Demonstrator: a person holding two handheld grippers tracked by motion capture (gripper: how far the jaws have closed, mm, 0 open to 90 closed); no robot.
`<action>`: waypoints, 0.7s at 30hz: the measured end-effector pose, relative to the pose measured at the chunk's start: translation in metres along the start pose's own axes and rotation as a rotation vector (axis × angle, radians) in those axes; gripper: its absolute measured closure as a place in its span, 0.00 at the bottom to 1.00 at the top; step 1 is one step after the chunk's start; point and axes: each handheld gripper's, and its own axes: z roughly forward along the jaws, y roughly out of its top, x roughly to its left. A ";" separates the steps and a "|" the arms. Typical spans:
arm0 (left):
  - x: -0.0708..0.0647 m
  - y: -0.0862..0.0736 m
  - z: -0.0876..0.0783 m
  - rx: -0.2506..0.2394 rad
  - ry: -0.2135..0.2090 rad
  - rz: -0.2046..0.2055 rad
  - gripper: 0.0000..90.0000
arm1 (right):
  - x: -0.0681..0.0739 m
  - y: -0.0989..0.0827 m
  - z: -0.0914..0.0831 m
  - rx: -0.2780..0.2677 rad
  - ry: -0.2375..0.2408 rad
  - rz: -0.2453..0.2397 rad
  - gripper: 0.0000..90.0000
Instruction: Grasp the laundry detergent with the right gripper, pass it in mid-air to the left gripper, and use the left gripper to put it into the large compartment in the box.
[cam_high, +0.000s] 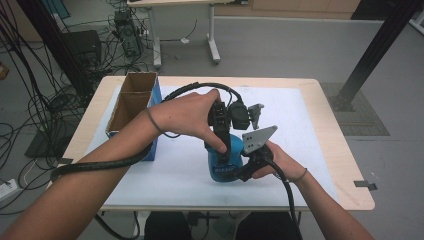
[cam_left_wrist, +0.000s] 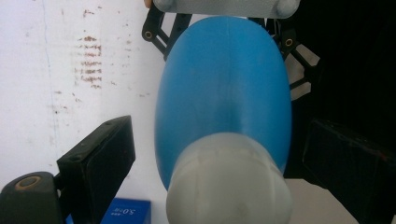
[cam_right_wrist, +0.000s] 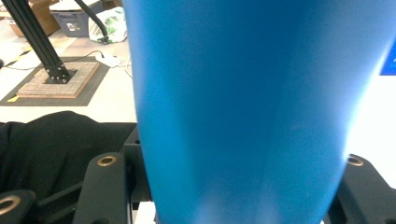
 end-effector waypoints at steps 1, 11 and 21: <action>0.000 0.000 0.000 -0.002 -0.001 0.000 0.11 | 0.000 0.001 0.000 0.000 0.001 0.001 0.45; -0.001 -0.001 0.002 0.003 0.001 0.000 0.11 | 0.000 0.001 -0.002 -0.011 0.000 0.004 0.45; -0.002 -0.001 0.000 0.000 0.007 0.000 0.11 | 0.002 0.002 -0.004 -0.011 -0.012 -0.001 0.45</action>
